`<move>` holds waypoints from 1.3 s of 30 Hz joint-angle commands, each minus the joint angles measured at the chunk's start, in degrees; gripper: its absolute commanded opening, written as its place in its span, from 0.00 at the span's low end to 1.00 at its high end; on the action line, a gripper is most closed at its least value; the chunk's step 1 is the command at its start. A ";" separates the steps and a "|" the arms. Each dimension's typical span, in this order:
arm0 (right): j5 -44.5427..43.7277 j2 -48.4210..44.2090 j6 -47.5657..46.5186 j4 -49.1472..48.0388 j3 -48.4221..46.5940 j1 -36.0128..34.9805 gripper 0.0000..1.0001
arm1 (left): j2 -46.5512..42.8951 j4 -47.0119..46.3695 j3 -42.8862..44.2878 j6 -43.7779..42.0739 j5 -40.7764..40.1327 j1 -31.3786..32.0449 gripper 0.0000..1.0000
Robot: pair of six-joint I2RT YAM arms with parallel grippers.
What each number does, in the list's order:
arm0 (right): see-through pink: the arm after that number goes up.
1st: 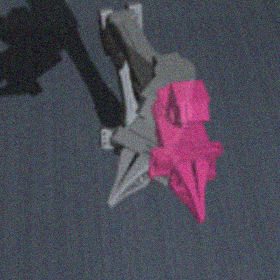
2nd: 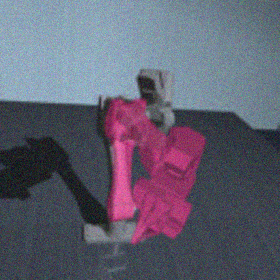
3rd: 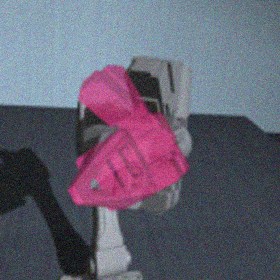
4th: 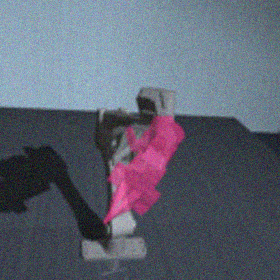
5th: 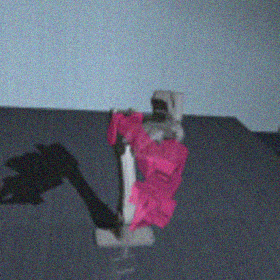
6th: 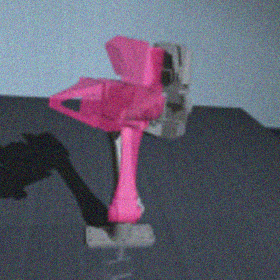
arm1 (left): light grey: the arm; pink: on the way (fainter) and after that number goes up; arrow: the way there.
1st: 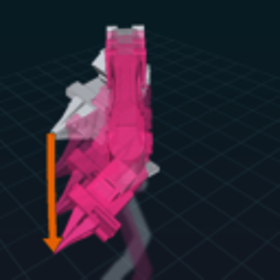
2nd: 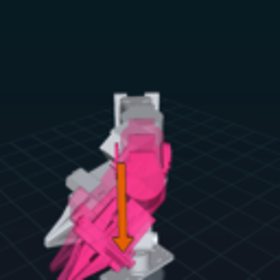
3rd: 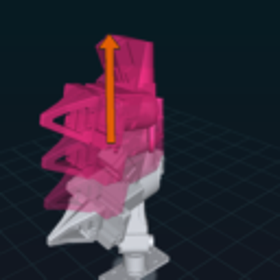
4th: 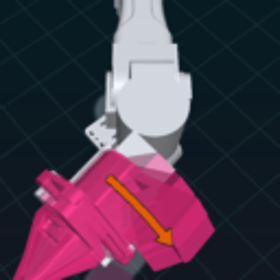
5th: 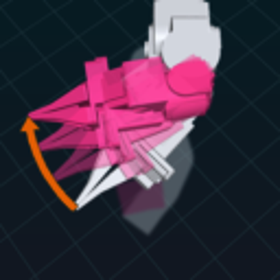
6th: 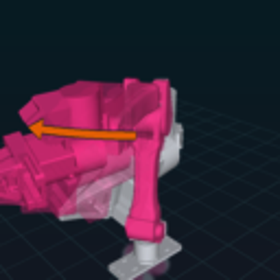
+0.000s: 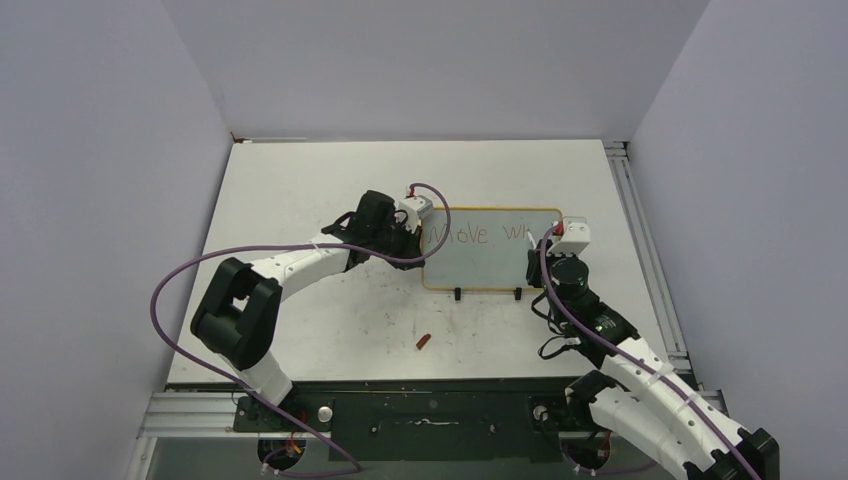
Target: Write a sentence on the whiteboard
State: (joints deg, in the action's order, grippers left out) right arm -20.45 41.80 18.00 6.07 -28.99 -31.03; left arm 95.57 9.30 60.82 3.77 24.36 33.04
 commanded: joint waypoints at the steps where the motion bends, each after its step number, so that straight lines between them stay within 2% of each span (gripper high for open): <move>1: 0.82 0.89 -0.81 -3.27 0.08 0.69 0.05 | -1.79 0.33 2.14 -1.13 -0.75 0.30 0.04; 9: 1.24 1.14 -0.94 -3.61 0.22 0.75 0.05 | -1.57 0.28 2.11 -1.13 -0.74 0.30 0.04; 24: -5.59 0.91 0.89 -1.30 -0.19 1.95 0.05 | -1.63 0.27 2.16 -1.13 -0.66 0.28 0.04; 39: 1.06 -5.60 -1.31 -4.71 1.81 2.03 0.05 | -1.70 0.28 2.19 -1.11 -0.63 0.32 0.04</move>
State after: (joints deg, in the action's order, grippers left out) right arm -21.47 36.62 18.09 5.32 -27.29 -29.28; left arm 95.57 9.37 60.82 3.77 24.25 33.08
